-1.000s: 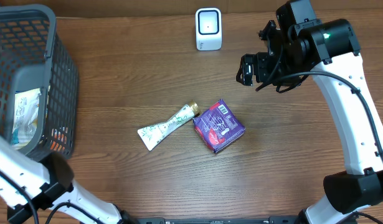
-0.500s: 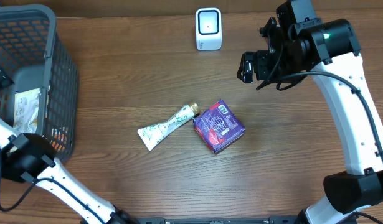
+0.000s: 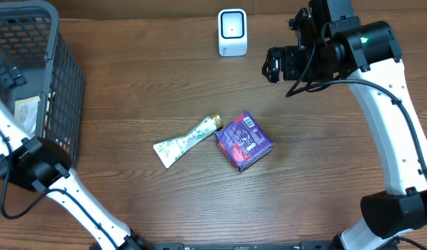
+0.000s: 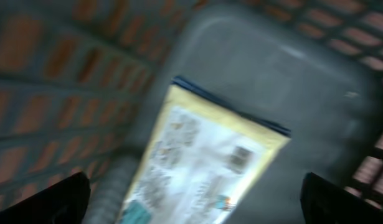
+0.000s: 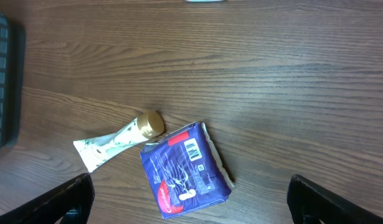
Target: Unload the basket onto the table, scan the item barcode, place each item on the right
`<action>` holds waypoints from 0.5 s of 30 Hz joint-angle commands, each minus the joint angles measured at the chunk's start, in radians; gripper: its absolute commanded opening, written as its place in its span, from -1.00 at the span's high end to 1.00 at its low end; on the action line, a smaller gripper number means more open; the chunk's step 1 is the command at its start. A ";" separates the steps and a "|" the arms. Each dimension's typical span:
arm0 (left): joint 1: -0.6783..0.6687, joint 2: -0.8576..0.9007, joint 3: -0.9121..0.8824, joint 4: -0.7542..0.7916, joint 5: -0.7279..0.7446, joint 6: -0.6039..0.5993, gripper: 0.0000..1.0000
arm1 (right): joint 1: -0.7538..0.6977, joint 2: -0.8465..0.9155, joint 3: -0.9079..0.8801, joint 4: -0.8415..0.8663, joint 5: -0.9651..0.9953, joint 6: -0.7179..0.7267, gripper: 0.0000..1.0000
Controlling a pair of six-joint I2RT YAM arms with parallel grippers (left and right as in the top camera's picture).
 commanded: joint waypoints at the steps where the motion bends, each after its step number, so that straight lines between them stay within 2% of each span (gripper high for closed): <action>1: -0.057 -0.060 0.026 0.000 -0.005 -0.050 -1.00 | 0.003 -0.004 0.016 0.005 0.006 0.003 -1.00; 5: -0.143 -0.204 0.062 0.050 -0.032 -0.052 -1.00 | 0.003 -0.004 0.016 0.004 0.006 0.010 -1.00; 11: -0.237 -0.409 0.071 0.310 -0.073 -0.063 -0.99 | 0.003 -0.003 0.016 -0.007 0.006 0.033 -1.00; 15: -0.257 -0.477 0.064 0.321 -0.073 -0.024 -1.00 | 0.003 -0.003 0.016 -0.014 0.007 0.032 -0.99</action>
